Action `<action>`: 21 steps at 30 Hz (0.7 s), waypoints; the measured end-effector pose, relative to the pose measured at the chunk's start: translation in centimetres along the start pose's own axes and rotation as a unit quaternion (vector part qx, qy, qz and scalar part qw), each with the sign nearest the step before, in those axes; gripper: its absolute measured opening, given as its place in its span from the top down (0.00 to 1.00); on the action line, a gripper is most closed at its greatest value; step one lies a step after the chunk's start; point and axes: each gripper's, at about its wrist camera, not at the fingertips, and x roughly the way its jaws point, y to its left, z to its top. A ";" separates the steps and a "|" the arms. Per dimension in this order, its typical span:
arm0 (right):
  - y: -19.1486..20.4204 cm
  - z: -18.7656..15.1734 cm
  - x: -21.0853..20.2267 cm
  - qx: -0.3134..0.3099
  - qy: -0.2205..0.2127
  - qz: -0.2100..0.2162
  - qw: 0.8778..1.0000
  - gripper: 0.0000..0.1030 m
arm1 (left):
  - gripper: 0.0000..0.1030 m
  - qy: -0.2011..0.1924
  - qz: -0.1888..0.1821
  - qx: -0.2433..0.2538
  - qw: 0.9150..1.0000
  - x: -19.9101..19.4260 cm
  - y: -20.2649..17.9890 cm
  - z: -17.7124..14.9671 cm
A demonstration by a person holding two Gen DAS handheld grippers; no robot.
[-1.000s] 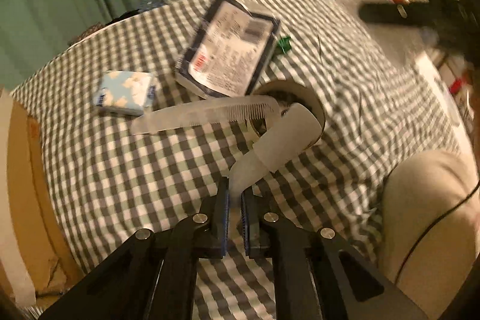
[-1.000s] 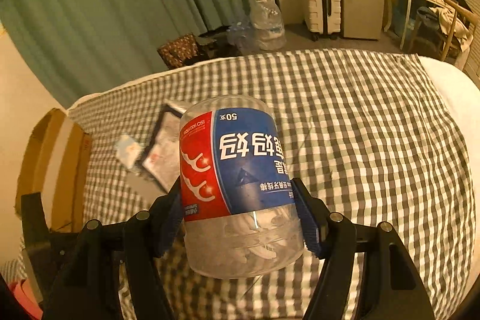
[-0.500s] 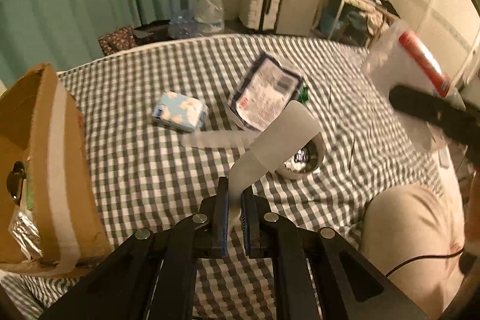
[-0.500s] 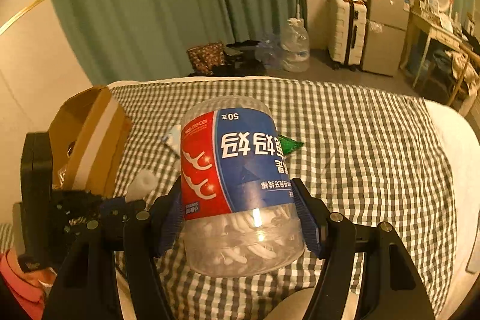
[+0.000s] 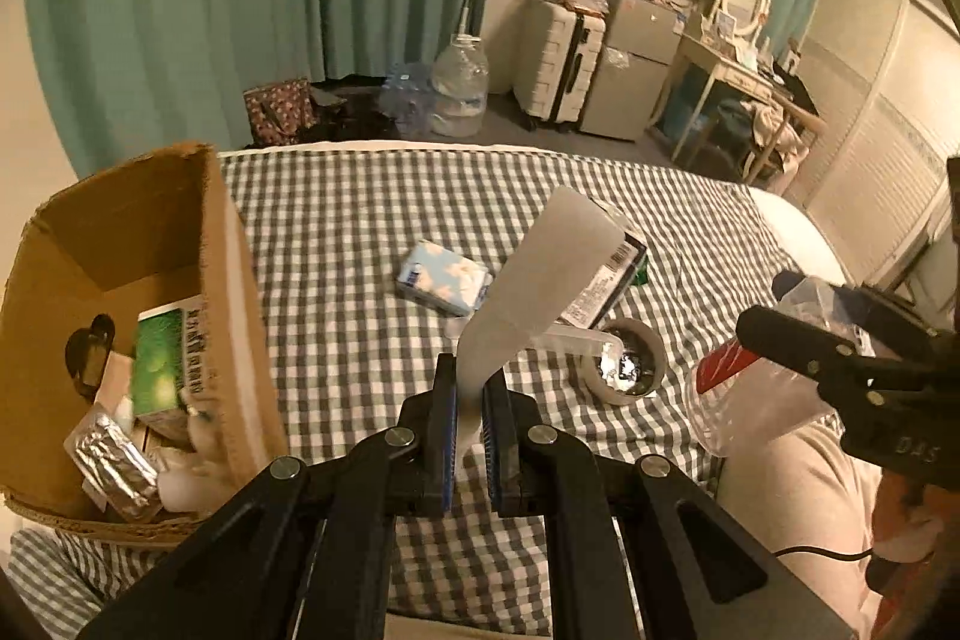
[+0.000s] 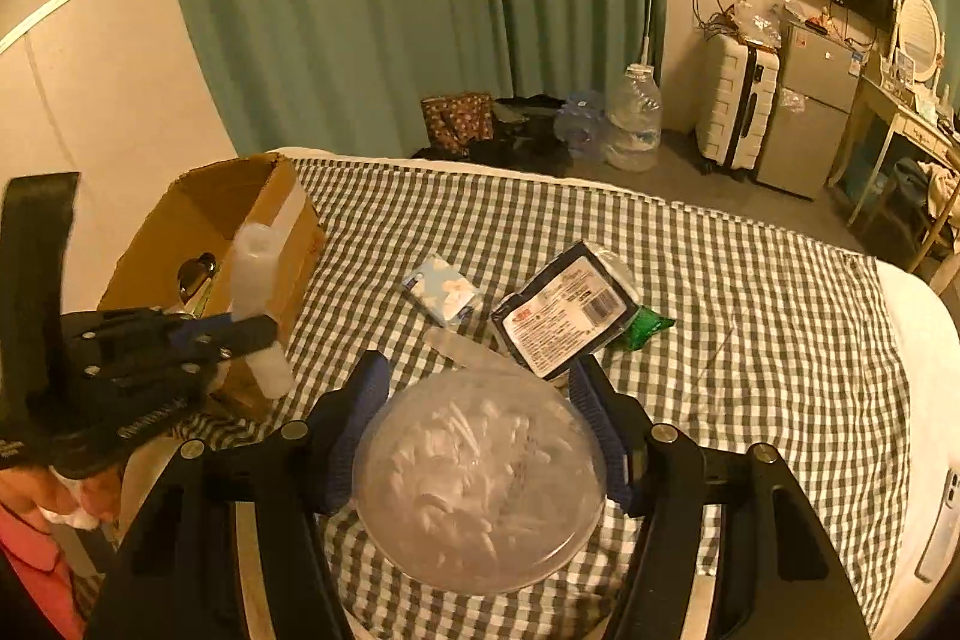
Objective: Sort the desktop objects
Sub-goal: 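Carry the comb and swab container into the box and open both tools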
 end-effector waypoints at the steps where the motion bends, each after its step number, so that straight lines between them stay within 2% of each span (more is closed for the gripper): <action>1: 0.2 0.0 0.1 0.001 0.002 0.001 1.000 0.39 | 0.93 -0.002 0.003 -0.004 1.000 -0.1 0.4 0.0; 10: 2.2 0.8 0.9 -0.017 0.013 0.006 1.000 0.39 | 0.93 -0.014 0.026 -0.043 0.999 -1.5 5.6 1.0; 15: 4.9 1.7 1.8 -0.038 0.017 0.016 0.999 0.39 | 0.93 -0.018 0.065 -0.068 0.995 -2.8 10.7 1.7; 19: 7.4 2.4 2.7 -0.063 0.022 0.027 0.997 0.39 | 0.93 -0.008 0.114 -0.092 0.989 -3.0 15.0 1.4; 21: 9.2 3.0 3.4 -0.078 0.024 0.038 0.996 0.39 | 0.85 -0.001 0.137 -0.102 0.985 -2.8 16.5 0.8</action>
